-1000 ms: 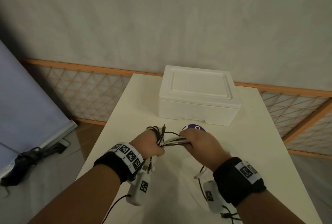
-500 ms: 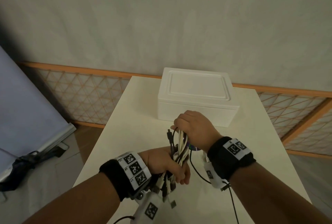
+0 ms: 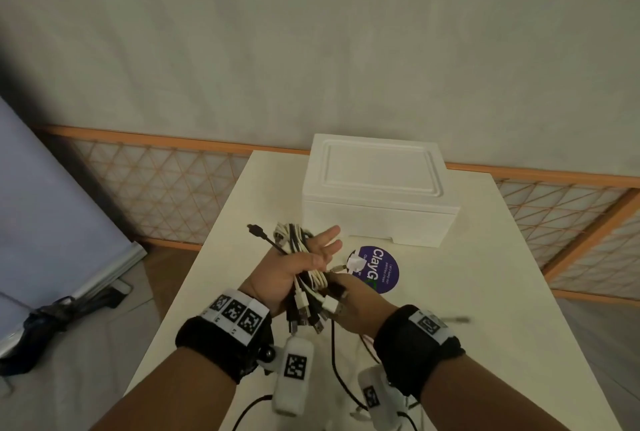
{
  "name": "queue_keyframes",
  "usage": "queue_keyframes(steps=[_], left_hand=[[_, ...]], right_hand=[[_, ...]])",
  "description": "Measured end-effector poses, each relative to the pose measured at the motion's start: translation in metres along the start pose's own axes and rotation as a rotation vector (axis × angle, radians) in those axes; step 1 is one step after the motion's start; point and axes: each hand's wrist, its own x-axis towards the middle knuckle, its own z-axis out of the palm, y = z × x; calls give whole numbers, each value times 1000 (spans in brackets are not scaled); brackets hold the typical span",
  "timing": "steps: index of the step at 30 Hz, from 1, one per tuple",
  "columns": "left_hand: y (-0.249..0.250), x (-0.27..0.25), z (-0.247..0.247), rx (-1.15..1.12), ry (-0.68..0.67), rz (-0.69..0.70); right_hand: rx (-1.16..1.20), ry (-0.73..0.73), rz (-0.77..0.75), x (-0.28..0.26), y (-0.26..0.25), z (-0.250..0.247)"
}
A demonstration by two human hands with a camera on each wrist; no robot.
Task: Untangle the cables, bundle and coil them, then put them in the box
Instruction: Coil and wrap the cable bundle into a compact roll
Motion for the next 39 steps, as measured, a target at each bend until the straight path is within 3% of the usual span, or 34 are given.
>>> queue_keyframes(steps=[3, 4, 6, 9, 12, 16, 18, 23, 25, 28, 33, 37, 39], left_hand=[[-5, -6, -6, 106, 11, 2], [-5, -8, -7, 146, -15, -1], [0, -13, -2, 220, -43, 22], [0, -14, -6, 341, -53, 13], [2, -14, -6, 408, -121, -6], [7, -16, -4, 469, -180, -6], [4, -13, -3, 513, -140, 42], [-1, -4, 7, 604, 81, 77], [-5, -1, 10, 660, 169, 79], [-6, 2, 14, 787, 215, 69], [-9, 6, 23, 955, 190, 83], [-14, 9, 19, 858, 287, 102], [-11, 11, 17, 763, 375, 130]], right_hand=[[-128, -79, -12, 0, -10, -15], [-245, -85, -119, 2, -4, -13], [-314, -110, -185, 1, -11, -19], [-345, -286, -185, 1, -19, -30], [-384, -161, -258, 2, -2, -26], [-523, -93, -348, 0, -17, -33], [-507, -110, -258, 5, -14, -22], [-172, 24, -52, 8, -16, -12], [-120, -237, 81, 8, -19, -16], [-182, -330, 200, 6, -26, -25], [-171, -253, 230, 9, -18, -25], [-205, -271, 159, 5, -15, -19], [-65, -219, 118, 2, -17, -19]])
